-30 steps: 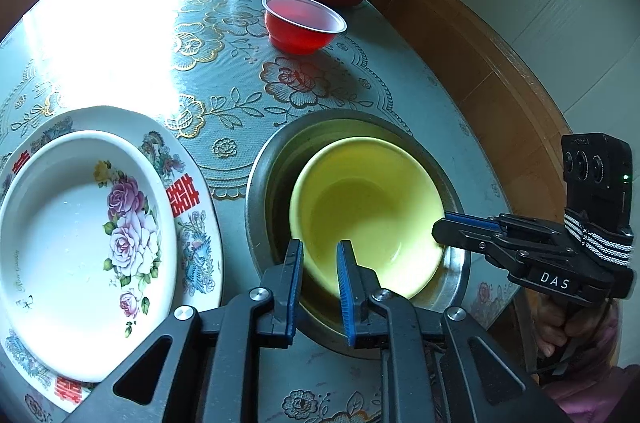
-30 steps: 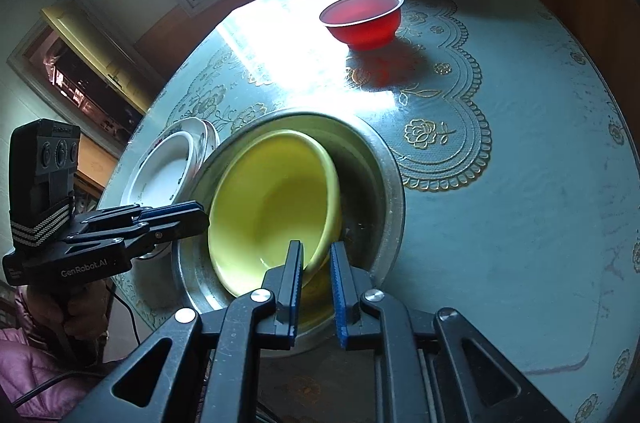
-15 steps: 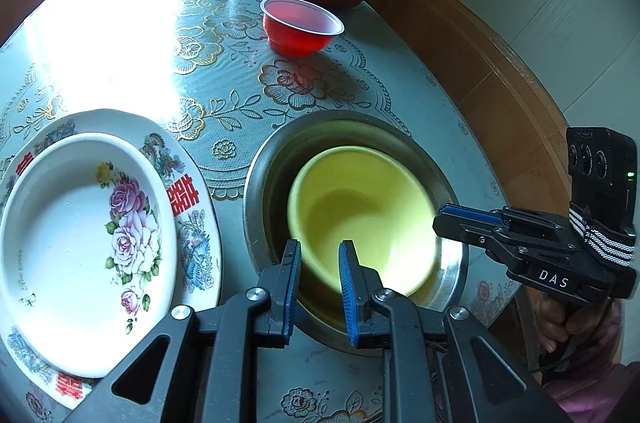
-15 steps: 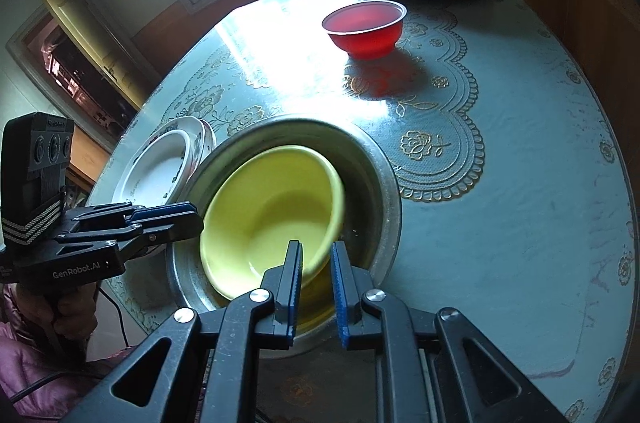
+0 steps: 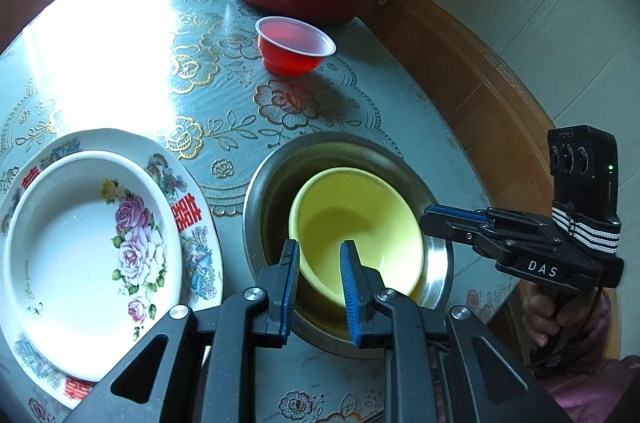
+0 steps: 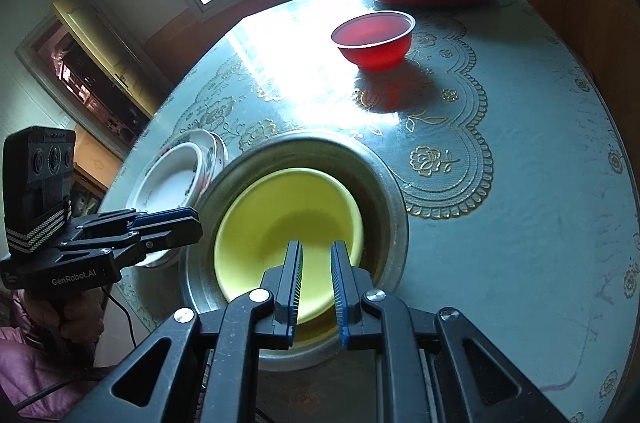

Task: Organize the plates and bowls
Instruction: 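Open the right gripper and withdraw it from the yellow bowl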

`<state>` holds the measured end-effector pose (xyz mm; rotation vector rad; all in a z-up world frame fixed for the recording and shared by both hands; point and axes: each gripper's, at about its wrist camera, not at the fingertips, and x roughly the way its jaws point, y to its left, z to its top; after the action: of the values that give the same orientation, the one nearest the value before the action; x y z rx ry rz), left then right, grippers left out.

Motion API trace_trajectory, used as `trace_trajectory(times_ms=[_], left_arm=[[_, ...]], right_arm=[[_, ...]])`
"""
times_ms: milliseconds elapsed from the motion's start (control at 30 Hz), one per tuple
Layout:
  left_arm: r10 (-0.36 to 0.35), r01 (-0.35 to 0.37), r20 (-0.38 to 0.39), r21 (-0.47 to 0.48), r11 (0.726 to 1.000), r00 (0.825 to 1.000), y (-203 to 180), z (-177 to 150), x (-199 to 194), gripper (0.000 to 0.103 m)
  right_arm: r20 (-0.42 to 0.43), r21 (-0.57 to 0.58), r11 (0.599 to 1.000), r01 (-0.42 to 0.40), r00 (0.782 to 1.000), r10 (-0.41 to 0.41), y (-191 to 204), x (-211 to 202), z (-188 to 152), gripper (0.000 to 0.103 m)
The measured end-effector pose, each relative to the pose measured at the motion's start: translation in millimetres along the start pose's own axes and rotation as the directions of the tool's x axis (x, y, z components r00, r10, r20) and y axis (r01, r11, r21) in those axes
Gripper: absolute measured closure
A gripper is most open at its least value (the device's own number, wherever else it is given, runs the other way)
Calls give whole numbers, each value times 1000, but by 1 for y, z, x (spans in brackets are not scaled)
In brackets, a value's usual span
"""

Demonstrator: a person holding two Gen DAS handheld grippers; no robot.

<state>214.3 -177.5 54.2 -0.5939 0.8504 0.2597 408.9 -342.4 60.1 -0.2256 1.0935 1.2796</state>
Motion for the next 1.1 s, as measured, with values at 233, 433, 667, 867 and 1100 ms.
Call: trace_trajectory(times_ms=[233,433,667,867,1100], left_arm=[[13,-13,31,-29,1000,999,7,9,-2,82],[71,-70,47,-33,997,996,9,22,4,82],[137,-136,51,-14,991,989,8,40,16,82],[190,-190,44,-13,982,981,10,56,30,82],[221,-221,37,13,975,975,9,74,48,82]], right_arm=[[11,5,1000,-28,1000,28,-1,2,11,88],[14,23,999,-38,999,38,-7,7,15,88],[68,63,997,-37,997,33,-18,4,31,88],[89,105,994,-36,996,27,-35,7,52,88],[115,193,978,-82,992,61,-64,16,79,82]])
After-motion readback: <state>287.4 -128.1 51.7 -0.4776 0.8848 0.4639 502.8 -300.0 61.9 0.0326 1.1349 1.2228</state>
